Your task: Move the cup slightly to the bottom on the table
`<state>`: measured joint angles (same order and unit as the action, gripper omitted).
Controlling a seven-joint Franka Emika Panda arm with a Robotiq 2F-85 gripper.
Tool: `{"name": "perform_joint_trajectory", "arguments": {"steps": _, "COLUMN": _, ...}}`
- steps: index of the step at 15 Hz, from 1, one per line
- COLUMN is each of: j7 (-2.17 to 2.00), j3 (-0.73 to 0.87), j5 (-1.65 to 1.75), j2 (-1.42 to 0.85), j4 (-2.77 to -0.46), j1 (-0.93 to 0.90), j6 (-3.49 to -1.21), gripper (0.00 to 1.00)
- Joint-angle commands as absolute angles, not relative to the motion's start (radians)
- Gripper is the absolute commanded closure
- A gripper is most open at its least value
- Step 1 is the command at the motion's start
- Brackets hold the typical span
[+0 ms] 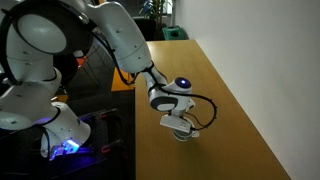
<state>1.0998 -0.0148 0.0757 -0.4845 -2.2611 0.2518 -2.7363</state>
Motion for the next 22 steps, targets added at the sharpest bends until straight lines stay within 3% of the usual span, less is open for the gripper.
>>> {"name": "perform_joint_trajectory", "arguments": {"steps": 1, "j7": 1.056, "j3": -0.018, "j5": 0.072, "j2": -0.399, "j4": -2.39, "j1": 0.252, "j6": -2.733, "gripper": 0.97}}
{"name": "perform_joint_trajectory", "arguments": {"steps": 9, "j7": 1.058, "j3": -0.018, "j5": 0.054, "j2": -0.341, "j4": -2.475, "j1": 0.249, "j6": -2.735, "gripper": 0.97}}
{"name": "perform_joint_trajectory", "arguments": {"steps": 12, "j7": 1.061, "j3": -0.019, "j5": 0.05, "j2": -0.329, "j4": -2.494, "j1": 0.25, "j6": -2.743, "gripper": 0.68}}
{"name": "perform_joint_trajectory", "arguments": {"steps": 15, "j7": 1.058, "j3": -0.019, "j5": 0.043, "j2": -0.316, "j4": -2.518, "j1": 0.251, "j6": -2.751, "gripper": 0.52}}
{"name": "perform_joint_trajectory", "arguments": {"steps": 18, "j7": 1.062, "j3": -0.02, "j5": 0.03, "j2": -0.29, "j4": -2.55, "j1": 0.256, "j6": -2.769, "gripper": 0.47}}
{"name": "perform_joint_trajectory", "arguments": {"steps": 19, "j7": 1.06, "j3": -0.017, "j5": 0.028, "j2": -0.278, "j4": -2.562, "j1": 0.255, "j6": -2.774, "gripper": 0.51}}
{"name": "perform_joint_trajectory", "arguments": {"steps": 22, "j7": 1.055, "j3": -0.01, "j5": 0.02, "j2": -0.242, "j4": -2.598, "j1": 0.255, "j6": -2.802, "gripper": 0.52}}
